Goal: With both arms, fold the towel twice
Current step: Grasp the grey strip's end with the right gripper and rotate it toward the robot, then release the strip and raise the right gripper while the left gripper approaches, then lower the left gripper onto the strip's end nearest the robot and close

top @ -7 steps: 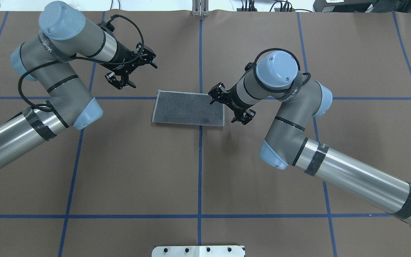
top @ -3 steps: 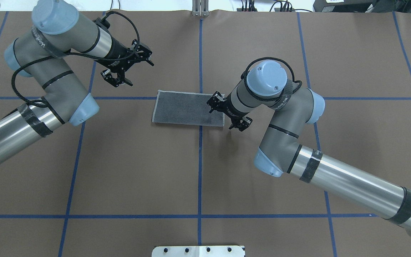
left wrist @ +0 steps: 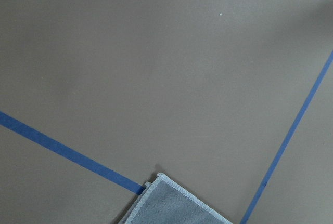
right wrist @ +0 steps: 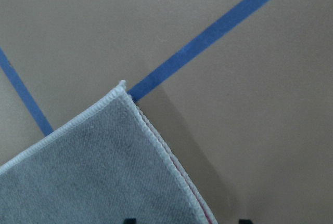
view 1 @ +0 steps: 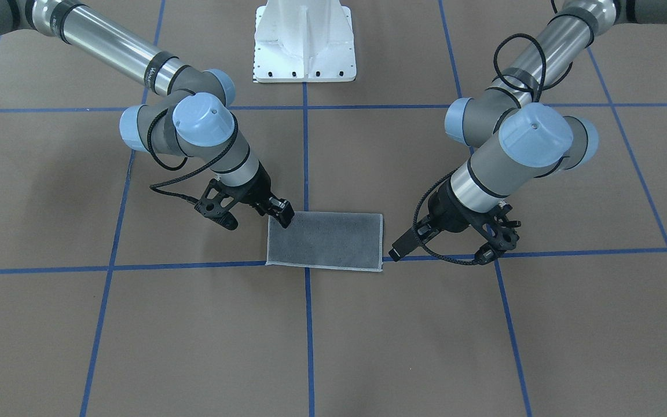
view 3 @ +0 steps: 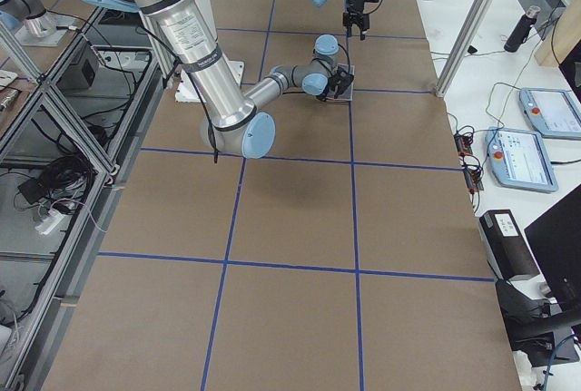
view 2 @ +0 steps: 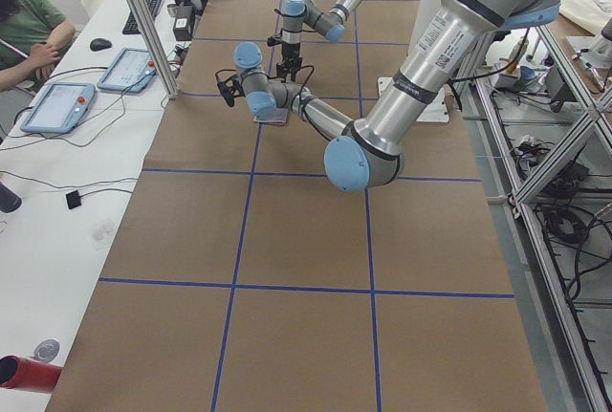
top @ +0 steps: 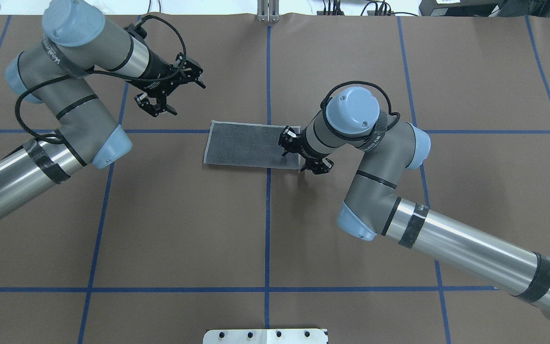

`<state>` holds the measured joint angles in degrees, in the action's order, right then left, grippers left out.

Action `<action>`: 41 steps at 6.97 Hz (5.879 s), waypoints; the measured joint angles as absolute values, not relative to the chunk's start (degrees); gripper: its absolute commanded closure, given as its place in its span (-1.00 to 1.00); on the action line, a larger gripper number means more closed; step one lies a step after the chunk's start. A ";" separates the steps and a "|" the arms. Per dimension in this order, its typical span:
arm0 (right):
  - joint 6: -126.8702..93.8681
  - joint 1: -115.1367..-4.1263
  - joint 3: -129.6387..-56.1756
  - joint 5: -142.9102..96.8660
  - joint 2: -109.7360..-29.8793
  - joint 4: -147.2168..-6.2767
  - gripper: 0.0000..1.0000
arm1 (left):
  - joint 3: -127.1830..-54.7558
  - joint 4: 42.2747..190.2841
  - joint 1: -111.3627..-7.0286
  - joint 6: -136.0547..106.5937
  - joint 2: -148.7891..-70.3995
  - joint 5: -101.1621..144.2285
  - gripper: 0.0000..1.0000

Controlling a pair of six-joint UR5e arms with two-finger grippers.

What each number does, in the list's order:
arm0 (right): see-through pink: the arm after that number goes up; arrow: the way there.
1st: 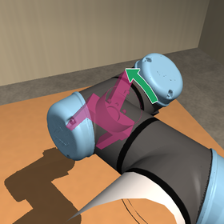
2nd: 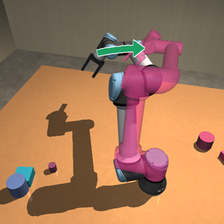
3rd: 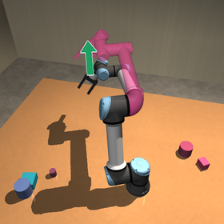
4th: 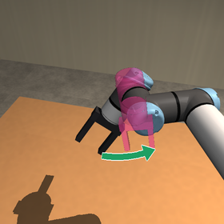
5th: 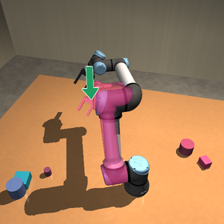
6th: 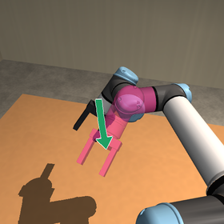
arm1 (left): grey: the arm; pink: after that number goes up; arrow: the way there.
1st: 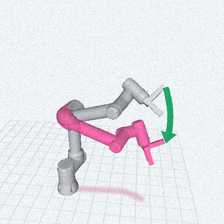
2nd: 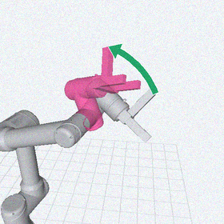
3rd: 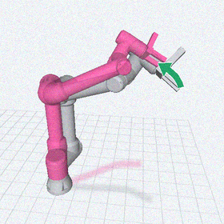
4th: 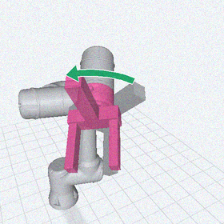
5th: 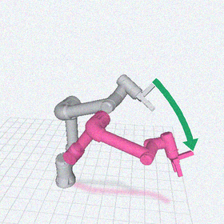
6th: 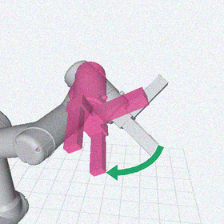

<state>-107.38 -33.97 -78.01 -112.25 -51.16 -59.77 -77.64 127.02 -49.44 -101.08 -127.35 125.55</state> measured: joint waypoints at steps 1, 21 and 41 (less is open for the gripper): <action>-107.15 -33.94 -78.07 -112.34 -51.22 -59.62 1.00 | -77.59 127.06 -49.47 -101.08 -127.31 125.56 -1.00; -102.85 -31.47 -88.31 -122.22 -47.85 -56.58 -1.00 | -78.66 127.20 -51.38 -95.85 -126.08 125.80 -1.00; -88.03 -48.78 -89.10 -135.09 -56.17 -56.25 -0.99 | -99.98 126.63 -20.87 -105.27 -109.84 107.23 -0.98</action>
